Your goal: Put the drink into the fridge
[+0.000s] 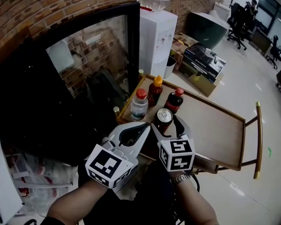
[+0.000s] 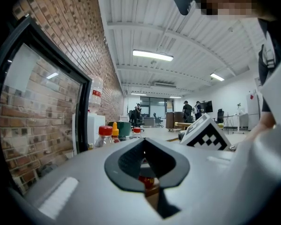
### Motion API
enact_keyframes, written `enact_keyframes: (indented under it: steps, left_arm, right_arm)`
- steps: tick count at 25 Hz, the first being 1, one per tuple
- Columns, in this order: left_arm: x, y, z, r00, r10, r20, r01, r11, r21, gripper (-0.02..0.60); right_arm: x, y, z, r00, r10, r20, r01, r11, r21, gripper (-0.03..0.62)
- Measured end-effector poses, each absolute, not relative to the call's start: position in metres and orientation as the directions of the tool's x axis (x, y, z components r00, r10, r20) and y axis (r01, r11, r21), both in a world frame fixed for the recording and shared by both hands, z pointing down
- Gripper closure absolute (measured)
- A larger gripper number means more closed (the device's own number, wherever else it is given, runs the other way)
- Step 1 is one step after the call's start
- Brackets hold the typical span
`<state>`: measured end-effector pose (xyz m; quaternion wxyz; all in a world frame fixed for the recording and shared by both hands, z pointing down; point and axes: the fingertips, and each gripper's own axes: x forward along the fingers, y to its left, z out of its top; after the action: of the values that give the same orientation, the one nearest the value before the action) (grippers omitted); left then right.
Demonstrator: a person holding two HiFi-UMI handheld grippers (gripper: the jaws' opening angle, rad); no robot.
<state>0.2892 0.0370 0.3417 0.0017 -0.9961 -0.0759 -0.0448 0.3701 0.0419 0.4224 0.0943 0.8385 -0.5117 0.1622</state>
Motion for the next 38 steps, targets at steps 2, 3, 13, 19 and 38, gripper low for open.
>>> enact_keyframes:
  steps: [2,3,13,19,38]
  left_arm:
    - [0.291,0.036,0.341,0.983,0.159,0.094,0.161,-0.987,-0.008,0.577]
    - [0.291,0.035,0.341,0.982,0.164,0.098,0.166,-0.986,-0.015,0.577]
    - [0.294,0.021,0.335,0.983,0.150,0.104,0.153,-0.988,-0.025,0.577]
    - [0.287,0.012,0.335,0.988,0.126,0.091,0.128,-0.992,-0.018,0.577]
    - [0.168,-0.041,0.323,0.979,-0.199,0.037,-0.198,-0.980,-0.010,0.577]
  right_arm:
    - [0.373,0.040,0.425,0.423,-0.825,0.374,-0.888,-0.461,-0.012,0.249]
    - [0.374,0.038,0.426,0.425,-0.824,0.376,-0.886,-0.463,-0.013,0.249]
    - [0.377,0.033,0.429,0.424,-0.817,0.390,-0.884,-0.467,-0.016,0.266]
    - [0.374,0.039,0.419,0.436,-0.823,0.364,-0.882,-0.472,-0.010,0.270]
    - [0.241,-0.007,0.357,0.132,-0.953,0.272,-0.991,-0.132,0.016,0.269]
